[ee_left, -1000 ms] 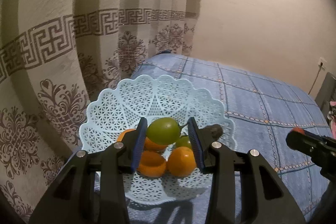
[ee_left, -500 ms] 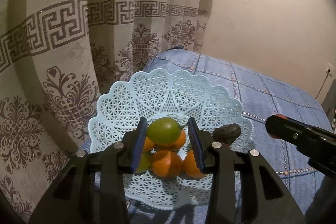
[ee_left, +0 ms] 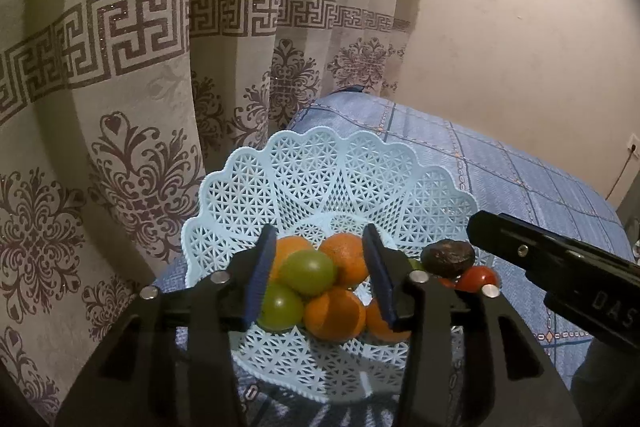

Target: Organize fruits

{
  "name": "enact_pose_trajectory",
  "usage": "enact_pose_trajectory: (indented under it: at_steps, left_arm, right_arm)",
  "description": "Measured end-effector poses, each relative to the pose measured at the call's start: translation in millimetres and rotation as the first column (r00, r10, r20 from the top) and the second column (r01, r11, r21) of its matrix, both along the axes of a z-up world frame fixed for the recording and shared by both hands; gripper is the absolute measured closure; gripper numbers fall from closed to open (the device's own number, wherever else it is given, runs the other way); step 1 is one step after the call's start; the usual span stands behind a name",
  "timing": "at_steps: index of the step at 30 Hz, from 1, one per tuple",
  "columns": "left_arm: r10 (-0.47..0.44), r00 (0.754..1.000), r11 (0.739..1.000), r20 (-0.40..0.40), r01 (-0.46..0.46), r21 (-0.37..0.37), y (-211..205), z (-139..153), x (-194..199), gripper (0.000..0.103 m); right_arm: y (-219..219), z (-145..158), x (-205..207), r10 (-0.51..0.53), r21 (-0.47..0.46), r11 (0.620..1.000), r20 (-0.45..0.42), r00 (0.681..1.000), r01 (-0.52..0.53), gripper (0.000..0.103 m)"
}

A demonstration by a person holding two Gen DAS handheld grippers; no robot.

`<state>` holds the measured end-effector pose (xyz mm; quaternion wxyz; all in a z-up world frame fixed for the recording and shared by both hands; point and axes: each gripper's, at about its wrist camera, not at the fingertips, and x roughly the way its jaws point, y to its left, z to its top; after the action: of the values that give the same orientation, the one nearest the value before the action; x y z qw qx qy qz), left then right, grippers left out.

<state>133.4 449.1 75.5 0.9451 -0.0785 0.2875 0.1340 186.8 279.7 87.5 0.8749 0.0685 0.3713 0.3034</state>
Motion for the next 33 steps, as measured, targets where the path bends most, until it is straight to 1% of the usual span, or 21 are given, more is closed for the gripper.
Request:
enact_pose_trajectory:
  at_steps: [2,4,5,6,7,11,13,14,16,17,19,22,28,31,33]
  left_arm:
    - [0.004,1.000,1.000,0.005,-0.004,0.001,0,0,-1,0.044]
    - [0.013,1.000,1.000,0.011,-0.013,-0.004,1,0,-1,0.035]
    - [0.017,1.000,1.000,0.012,-0.017,-0.006,2,0,-2,0.034]
    - [0.022,1.000,1.000,0.012,-0.021,-0.008,3,0,-1,0.031]
    - [0.025,1.000,1.000,0.013,-0.024,-0.011,3,0,-2,0.029]
    - [0.027,1.000,1.000,0.012,-0.027,-0.015,4,0,-2,0.025]
    - [0.025,1.000,1.000,0.017,-0.025,-0.014,3,0,-2,0.019]
    - [0.025,0.999,1.000,0.020,-0.025,-0.013,3,1,-3,0.018]
    - [0.026,0.999,1.000,0.023,-0.026,-0.013,3,1,-3,0.013]
    - [0.028,0.999,1.000,0.025,-0.028,-0.014,3,1,-3,0.012]
    - [0.036,0.999,0.999,0.028,-0.036,-0.014,4,1,-3,0.009]
    - [0.054,0.998,0.999,0.034,-0.054,-0.009,5,2,-4,0.007]
    - [0.092,0.994,0.995,0.067,-0.095,0.042,4,7,-12,0.003]
    - [0.097,0.993,0.993,0.070,-0.101,0.060,2,8,-13,0.003]
    - [0.095,0.993,0.993,0.068,-0.099,0.062,1,9,-13,0.003]
  right_arm:
    - [0,0,1,-0.002,0.010,1.000,-0.003,1.000,0.002,0.073]
    - [-4,-1,2,-0.011,0.028,1.000,-0.014,1.000,0.012,0.073]
    - [-7,-1,2,-0.018,0.036,0.999,-0.016,1.000,0.019,0.071]
    - [-12,-1,3,-0.032,0.051,0.998,-0.020,0.999,0.033,0.066]
    - [-15,-1,3,-0.039,0.063,0.997,-0.024,0.999,0.041,0.064]
    - [-32,-3,8,-0.072,0.126,0.989,-0.061,0.996,0.079,0.063]
    - [-37,-5,8,-0.083,0.142,0.985,-0.073,0.994,0.093,0.063]
    - [-38,-6,9,-0.087,0.145,0.985,-0.075,0.993,0.097,0.062]
    - [-41,-7,9,-0.096,0.150,0.983,-0.078,0.992,0.107,0.059]
    - [-43,-8,9,-0.103,0.155,0.981,-0.082,0.991,0.115,0.055]
    - [-48,-10,9,-0.117,0.157,0.979,-0.087,0.989,0.130,0.051]
    - [-54,-13,10,-0.142,0.151,0.976,-0.093,0.986,0.155,0.051]
    - [-67,-15,8,-0.177,0.124,0.974,-0.094,0.980,0.188,0.050]
    - [-71,-16,5,-0.179,0.109,0.976,-0.087,0.980,0.188,0.050]
    - [-71,-18,1,-0.172,0.092,0.979,-0.081,0.982,0.180,0.045]
